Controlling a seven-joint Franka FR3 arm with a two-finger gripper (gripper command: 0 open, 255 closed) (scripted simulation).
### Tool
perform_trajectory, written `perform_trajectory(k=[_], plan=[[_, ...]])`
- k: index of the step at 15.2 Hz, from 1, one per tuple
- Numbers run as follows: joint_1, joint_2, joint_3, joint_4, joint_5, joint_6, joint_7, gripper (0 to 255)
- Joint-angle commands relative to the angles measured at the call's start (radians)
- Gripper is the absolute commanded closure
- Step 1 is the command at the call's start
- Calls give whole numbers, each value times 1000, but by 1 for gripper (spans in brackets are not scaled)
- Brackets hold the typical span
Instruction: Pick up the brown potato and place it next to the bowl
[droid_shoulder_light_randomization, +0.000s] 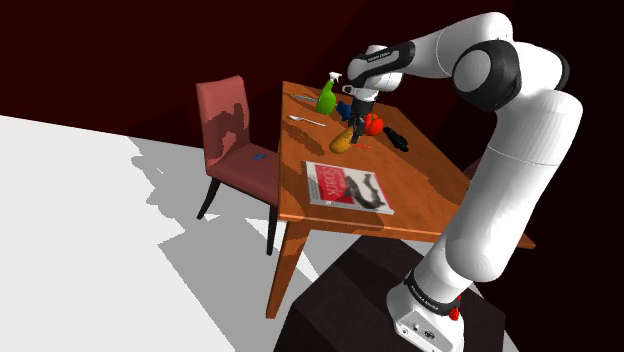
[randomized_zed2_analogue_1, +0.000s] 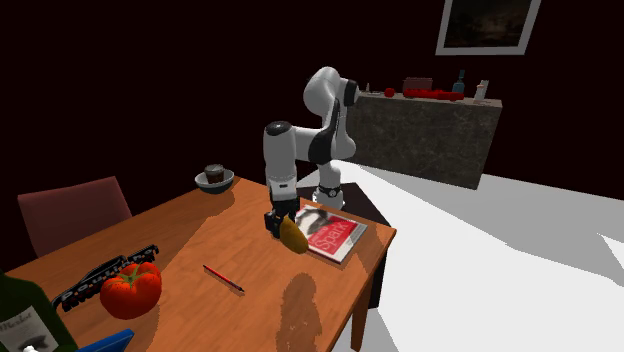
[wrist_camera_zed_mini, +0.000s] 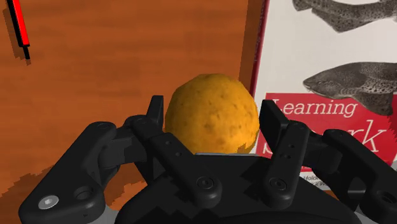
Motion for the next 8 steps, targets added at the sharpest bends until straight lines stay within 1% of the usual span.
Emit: perform_trajectory(k=[1,8], plan=[[2,-12,-2,15,-8,-25,4,255],[5,-40,-6,79,-26,-113,14,255]])
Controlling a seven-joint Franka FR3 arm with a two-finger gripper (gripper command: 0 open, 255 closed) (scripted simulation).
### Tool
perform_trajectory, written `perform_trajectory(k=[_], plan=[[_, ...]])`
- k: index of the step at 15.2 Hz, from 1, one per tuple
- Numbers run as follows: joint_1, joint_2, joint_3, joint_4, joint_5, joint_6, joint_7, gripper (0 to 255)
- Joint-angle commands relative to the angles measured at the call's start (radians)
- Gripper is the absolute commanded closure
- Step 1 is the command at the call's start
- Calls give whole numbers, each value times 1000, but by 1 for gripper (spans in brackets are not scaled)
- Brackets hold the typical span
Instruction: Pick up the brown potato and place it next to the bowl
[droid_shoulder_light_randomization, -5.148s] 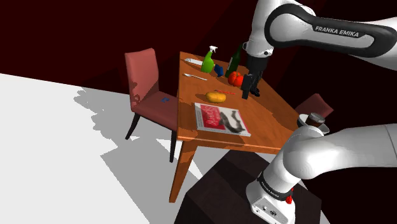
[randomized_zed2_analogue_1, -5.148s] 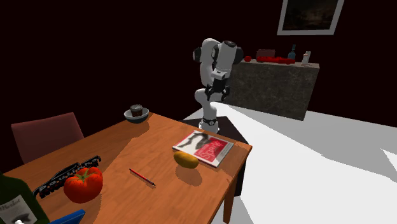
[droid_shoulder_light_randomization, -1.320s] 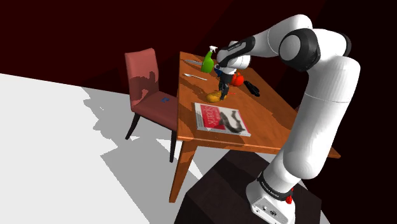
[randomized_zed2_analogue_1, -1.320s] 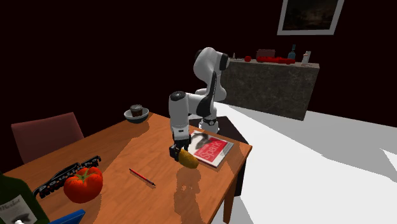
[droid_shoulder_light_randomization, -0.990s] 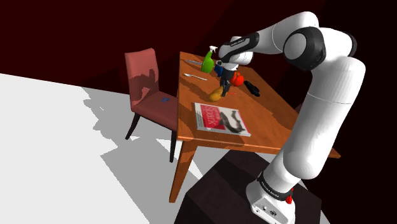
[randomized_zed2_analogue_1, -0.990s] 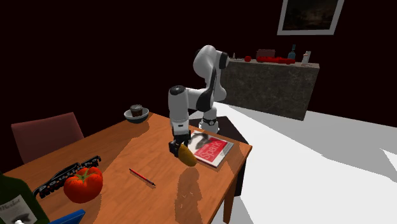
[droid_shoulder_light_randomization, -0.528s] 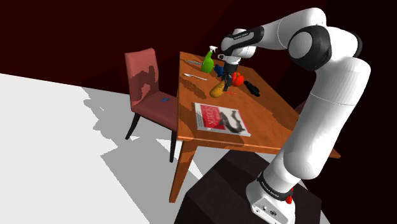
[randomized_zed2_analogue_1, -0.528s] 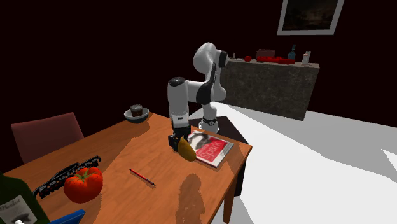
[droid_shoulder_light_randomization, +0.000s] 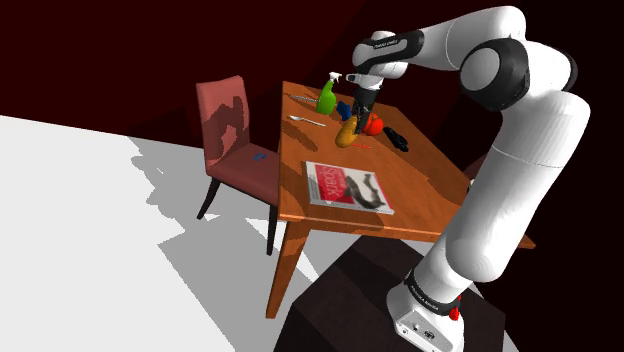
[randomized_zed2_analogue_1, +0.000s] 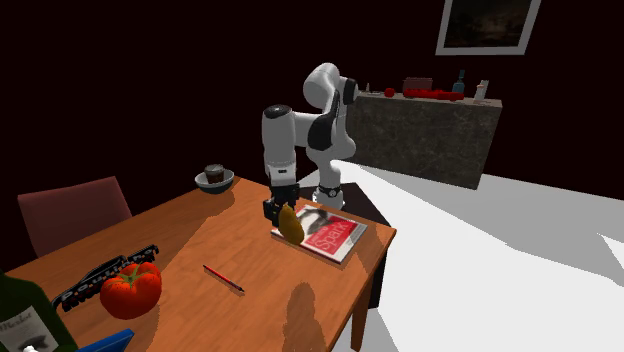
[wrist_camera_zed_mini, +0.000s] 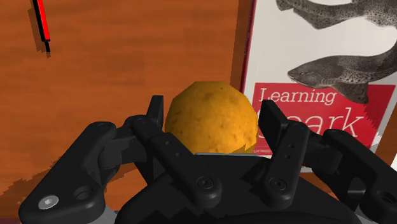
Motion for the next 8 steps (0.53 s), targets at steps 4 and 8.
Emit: perform_trajectory(k=[4,8], plan=[[2,-18,-2,48,-11,-63,6,255],[0,-127,-19,-58,-73,-48,3,255]])
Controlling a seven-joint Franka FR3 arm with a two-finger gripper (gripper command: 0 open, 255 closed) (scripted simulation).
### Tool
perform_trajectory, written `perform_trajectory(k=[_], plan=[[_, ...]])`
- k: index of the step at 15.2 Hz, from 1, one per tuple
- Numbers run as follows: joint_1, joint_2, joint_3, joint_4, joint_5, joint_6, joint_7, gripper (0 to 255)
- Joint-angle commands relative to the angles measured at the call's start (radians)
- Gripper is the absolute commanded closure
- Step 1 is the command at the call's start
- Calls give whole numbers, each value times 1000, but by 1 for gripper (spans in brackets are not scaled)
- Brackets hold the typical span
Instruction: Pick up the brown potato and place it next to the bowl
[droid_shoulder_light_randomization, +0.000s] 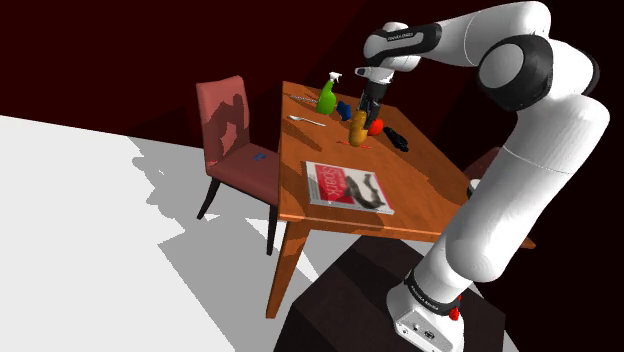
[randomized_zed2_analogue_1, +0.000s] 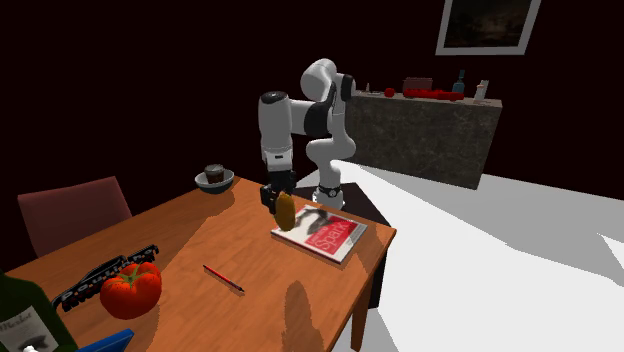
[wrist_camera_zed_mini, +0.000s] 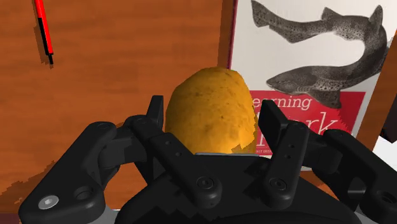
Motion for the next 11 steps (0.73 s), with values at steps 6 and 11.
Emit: perform_trajectory(k=[6,11], plan=[[-38,-245,-29,-233,-150,30,-9,255],[-99,-402,-44,-357,-250,22,-31,255]])
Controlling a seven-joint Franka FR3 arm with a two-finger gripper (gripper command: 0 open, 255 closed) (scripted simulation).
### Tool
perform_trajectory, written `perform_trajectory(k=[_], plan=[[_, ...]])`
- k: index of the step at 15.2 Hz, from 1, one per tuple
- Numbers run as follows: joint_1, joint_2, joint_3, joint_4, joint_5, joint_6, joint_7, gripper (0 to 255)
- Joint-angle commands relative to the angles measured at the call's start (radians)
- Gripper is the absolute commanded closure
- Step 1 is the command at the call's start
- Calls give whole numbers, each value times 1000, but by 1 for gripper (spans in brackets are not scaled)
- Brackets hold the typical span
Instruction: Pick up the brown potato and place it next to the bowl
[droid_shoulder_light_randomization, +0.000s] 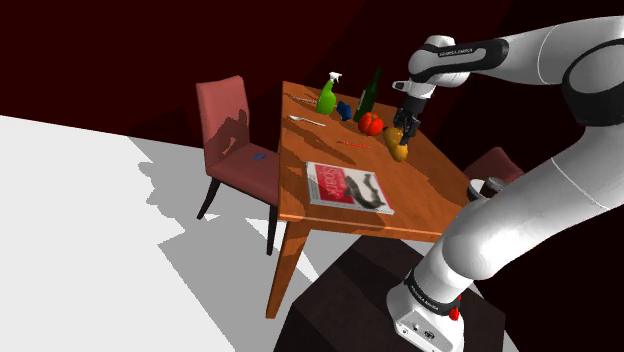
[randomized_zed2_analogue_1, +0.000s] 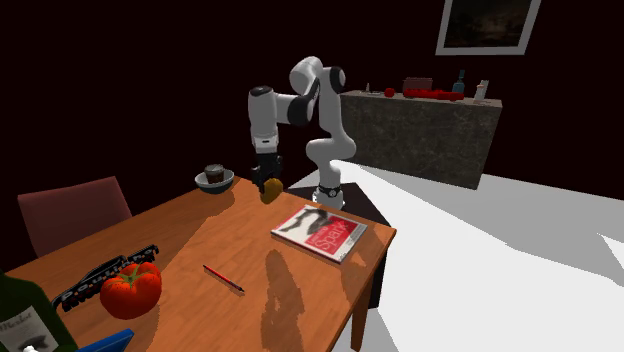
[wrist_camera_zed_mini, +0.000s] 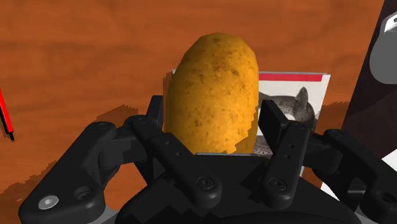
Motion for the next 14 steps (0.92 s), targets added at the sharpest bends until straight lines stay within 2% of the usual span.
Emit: perform_trajectory(k=[1,8,14], plan=[[-29,-67,-4,-49,-43,-8,-10,255],[-143,-255,-34,-166,-166,-52,-82,255],[-247,-385,-78,-221,-262,-101,-177,255]])
